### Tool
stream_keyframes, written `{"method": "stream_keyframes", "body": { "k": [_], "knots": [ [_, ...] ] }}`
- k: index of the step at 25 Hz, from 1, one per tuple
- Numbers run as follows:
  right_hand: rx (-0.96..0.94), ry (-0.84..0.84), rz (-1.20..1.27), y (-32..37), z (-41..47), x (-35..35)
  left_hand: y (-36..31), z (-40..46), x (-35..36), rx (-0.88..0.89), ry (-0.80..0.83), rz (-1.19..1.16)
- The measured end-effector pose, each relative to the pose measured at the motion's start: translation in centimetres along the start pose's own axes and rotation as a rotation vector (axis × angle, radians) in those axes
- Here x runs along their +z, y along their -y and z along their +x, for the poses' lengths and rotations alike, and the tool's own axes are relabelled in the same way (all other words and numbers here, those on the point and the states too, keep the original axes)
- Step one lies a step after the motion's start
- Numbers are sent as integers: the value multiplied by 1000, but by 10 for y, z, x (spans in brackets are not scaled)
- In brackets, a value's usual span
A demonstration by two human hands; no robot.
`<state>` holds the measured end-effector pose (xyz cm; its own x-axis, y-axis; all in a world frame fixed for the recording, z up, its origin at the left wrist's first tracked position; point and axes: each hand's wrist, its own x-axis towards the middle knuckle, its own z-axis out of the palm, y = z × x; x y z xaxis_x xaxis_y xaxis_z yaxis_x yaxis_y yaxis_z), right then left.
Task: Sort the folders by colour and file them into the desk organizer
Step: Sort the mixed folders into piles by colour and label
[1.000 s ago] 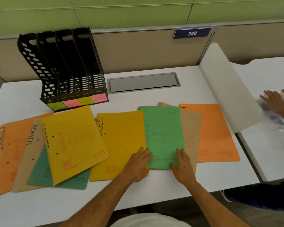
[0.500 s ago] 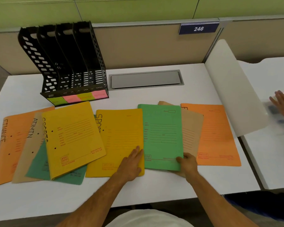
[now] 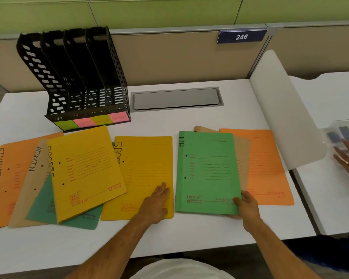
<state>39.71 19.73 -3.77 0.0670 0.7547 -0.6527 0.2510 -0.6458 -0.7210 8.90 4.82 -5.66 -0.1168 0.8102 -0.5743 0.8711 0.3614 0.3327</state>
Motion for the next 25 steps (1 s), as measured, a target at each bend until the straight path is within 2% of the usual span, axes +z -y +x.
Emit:
{"method": "stream_keyframes", "body": {
  "k": [4, 9, 12, 15, 18, 25],
  "knots": [
    [27, 48, 146, 8, -3, -2, -5, 2, -11, -65, -59, -268],
    [46, 132, 256, 19, -9, 3, -28, -3, -38, -57, -153, -897],
    [25, 191, 281, 26, -18, 18, -32, -11, -52, -87, -156, -1129],
    [37, 246, 301, 28, -29, 37, -24, -22, -60, -118, -149, -1230],
    [57, 333, 282, 22, -40, 55, -7, -36, -69, -149, -213, -1298],
    [98, 467, 284, 21, -78, 111, 56, -77, -85, -145, -249, -1393]
  ]
}}
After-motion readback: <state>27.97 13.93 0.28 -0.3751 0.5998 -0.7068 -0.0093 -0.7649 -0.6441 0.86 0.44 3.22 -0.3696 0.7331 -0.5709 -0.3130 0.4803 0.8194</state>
